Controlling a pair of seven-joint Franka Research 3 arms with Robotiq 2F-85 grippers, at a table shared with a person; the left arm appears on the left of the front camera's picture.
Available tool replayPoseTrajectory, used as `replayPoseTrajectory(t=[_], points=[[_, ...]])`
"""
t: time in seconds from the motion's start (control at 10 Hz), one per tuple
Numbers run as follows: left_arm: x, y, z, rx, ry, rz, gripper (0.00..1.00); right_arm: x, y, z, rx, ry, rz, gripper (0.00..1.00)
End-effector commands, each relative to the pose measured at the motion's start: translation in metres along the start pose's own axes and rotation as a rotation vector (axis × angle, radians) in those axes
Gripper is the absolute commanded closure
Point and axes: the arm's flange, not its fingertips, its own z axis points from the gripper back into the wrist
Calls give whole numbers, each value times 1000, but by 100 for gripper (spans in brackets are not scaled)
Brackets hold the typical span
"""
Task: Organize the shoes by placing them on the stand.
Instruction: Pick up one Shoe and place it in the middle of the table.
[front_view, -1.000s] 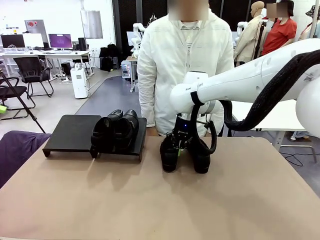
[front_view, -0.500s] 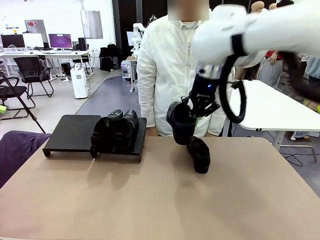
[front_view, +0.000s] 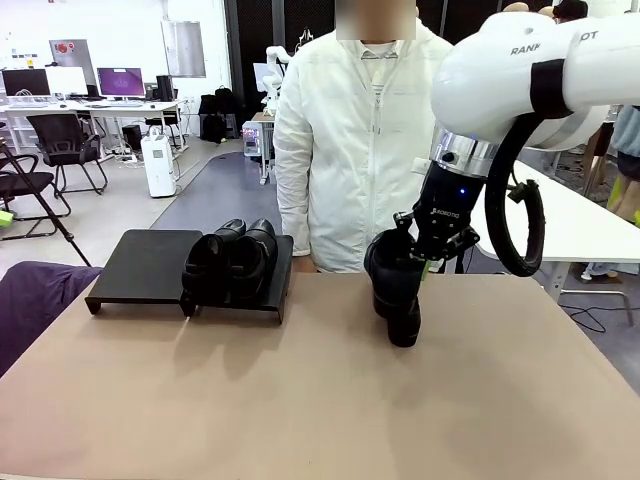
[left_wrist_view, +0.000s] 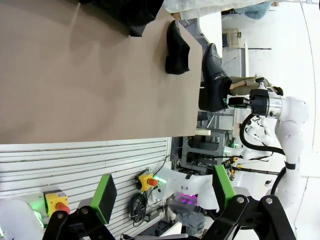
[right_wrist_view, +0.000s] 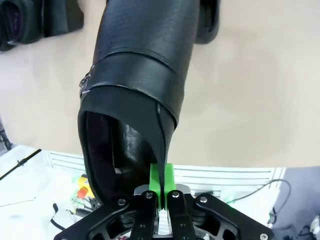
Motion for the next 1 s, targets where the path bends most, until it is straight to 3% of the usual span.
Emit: replayPoseTrajectory(t=[0.0,0.2,0.3,0.5,0.7,0.9], points=[[0,-1,0,-21,4,-8,0,-1,15,17,5,-21,31,100],[0,-1,0,-21,4,-8,0,-2,8,4,1,-7,15,100],[0,-1,0,-21,4,-8,0,-7,26,-6,15,-43,71,100],[0,-1,0,-21,4,-8,0,-64,67,-39,7,-40,86,100],[0,-1,0,-21,4,-8,0,-120,95,-69,2,-153,64,100],[0,-1,0,-21,4,-8,0,-146,121,-112,0,-93,69,100]])
